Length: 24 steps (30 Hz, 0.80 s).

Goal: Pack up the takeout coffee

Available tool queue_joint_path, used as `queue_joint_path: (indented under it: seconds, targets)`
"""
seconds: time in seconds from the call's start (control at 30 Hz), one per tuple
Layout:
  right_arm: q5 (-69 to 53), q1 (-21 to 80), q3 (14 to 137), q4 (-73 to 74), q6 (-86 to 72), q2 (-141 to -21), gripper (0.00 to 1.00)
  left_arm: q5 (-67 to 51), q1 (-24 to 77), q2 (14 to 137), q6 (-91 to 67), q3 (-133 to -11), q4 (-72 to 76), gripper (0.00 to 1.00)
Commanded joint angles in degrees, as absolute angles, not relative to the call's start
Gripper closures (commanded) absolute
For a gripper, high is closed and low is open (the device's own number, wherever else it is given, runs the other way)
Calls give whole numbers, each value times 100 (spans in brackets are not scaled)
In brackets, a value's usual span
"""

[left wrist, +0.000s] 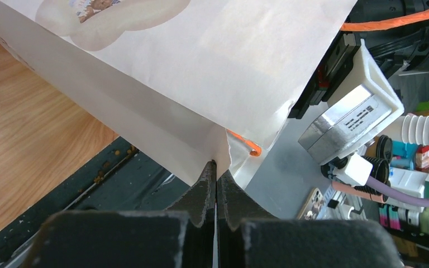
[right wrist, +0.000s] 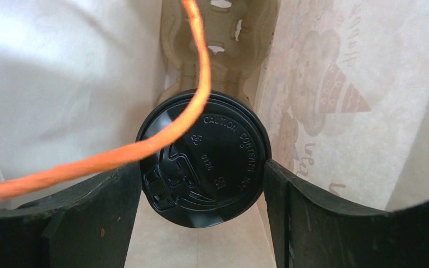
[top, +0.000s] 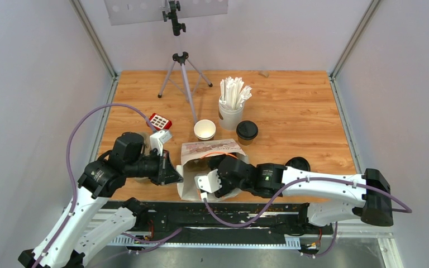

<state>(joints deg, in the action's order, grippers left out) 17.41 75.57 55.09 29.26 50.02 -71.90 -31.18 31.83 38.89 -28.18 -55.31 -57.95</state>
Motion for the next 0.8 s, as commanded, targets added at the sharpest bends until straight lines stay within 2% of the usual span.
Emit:
queue_joint_path:
  seconds: [0.0, 0.17, 0.77]
  targets:
    - [1482, 7420, 5366, 2387, 5186, -6971, 41, -3339, 3164, 3871, -2793, -5493, -5637, 100]
    - [1118, 7417, 5610, 2537, 5199, -7061, 41, -3349, 3164, 3852, -2801, -5451, -5652, 100]
    - [1433, 7168, 5086, 1929, 5560, -7237, 43, -3359, 3164, 3760, -2880, -5390, -5712, 100]
